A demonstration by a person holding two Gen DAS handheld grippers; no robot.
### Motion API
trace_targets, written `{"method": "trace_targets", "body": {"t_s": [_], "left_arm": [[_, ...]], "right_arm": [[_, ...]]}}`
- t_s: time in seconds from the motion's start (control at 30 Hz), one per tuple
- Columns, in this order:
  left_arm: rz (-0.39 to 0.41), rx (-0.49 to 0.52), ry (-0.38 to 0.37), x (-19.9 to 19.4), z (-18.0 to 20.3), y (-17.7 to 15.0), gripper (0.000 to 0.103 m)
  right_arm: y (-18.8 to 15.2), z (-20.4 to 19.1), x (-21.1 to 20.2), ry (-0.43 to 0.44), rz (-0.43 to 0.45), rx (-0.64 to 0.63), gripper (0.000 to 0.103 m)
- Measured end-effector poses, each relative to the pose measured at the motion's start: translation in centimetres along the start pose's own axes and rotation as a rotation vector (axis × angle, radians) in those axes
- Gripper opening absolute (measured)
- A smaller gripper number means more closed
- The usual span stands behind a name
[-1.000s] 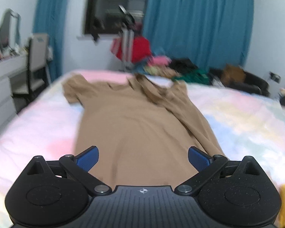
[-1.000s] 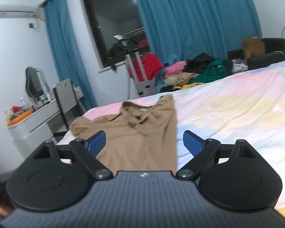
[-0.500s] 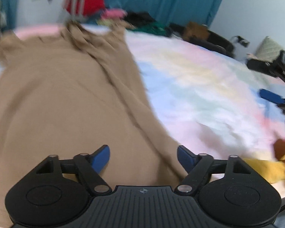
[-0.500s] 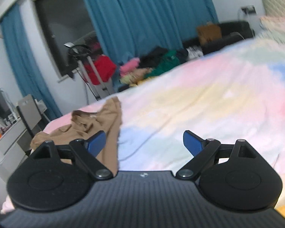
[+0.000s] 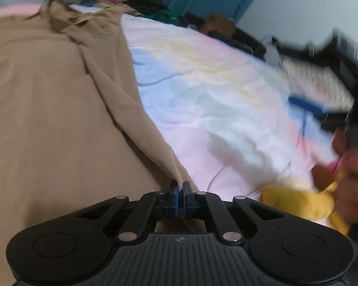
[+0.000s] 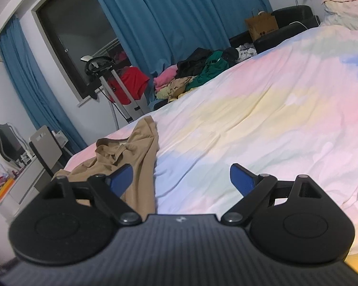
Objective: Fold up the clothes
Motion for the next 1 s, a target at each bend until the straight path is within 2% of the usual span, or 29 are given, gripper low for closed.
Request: {"method": "trace_targets", "body": {"t_s": [0.13, 0.2, 0.37, 0.43, 0.5, 0.53, 0.6, 0.7, 0.8, 1.0], "left_arm": [[0.037, -0.21, -0.154, -3.3, -3.4, 0.5, 0.003], [0.057, -0.284, -0.155, -4.7, -5.4, 0.4, 0.003], [-0.007, -0.33, -0.018, -5.3, -8.8, -0.3, 0.006], [-0.018, -0.31, 0.059, -5.3, -9.1, -0.4, 0.01], [0.001, -0.27, 0.083, -5.9, -8.6, -0.3, 0.016], [0.017, -0.243, 0.078, -6.4, -8.1, -0.1, 0.018], [0.053, -0.164, 0.067, -7.4, -6.6, 0.1, 0.032], [0.077, -0.043, 0.054, -7.8, -3.7, -0.2, 0.041], [0.044, 0.039, 0.04, -6.6, -1.6, -1.0, 0.045], [-0.026, 0.139, 0.174, -4.3, -1.4, -3.2, 0.048]], "right_arm": [[-0.3, -0.2, 0.1, -0.001, -0.014, -0.008, 0.089], [-0.5, -0.2, 0.2, 0.001, -0.026, -0.004, 0.089], [-1.1, -0.9, 0.7, 0.013, -0.058, -0.008, 0.089], [-1.4, -1.4, 0.7, 0.012, -0.062, -0.023, 0.089], [-1.6, -1.8, 0.6, 0.012, -0.065, -0.039, 0.089], [-1.7, -2.0, 0.6, 0.011, -0.066, -0.046, 0.089], [-1.8, -2.3, 0.4, 0.013, -0.065, -0.056, 0.089], [-1.6, -2.5, 0.2, 0.018, -0.058, -0.062, 0.089], [-1.5, -2.5, 0.1, 0.027, -0.056, -0.057, 0.089], [-1.6, -2.2, 0.2, 0.031, -0.063, -0.043, 0.089]]}}
Point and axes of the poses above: each gripper's, at about its wrist camera, not at the fingertips, and x roughly the way its jaws point, z to its right, y to its top, the point moved 5 cm from there along x, roughly the way its jaws point, and after that the axes turned 9 degrees about -z, right-handed, at the moved point
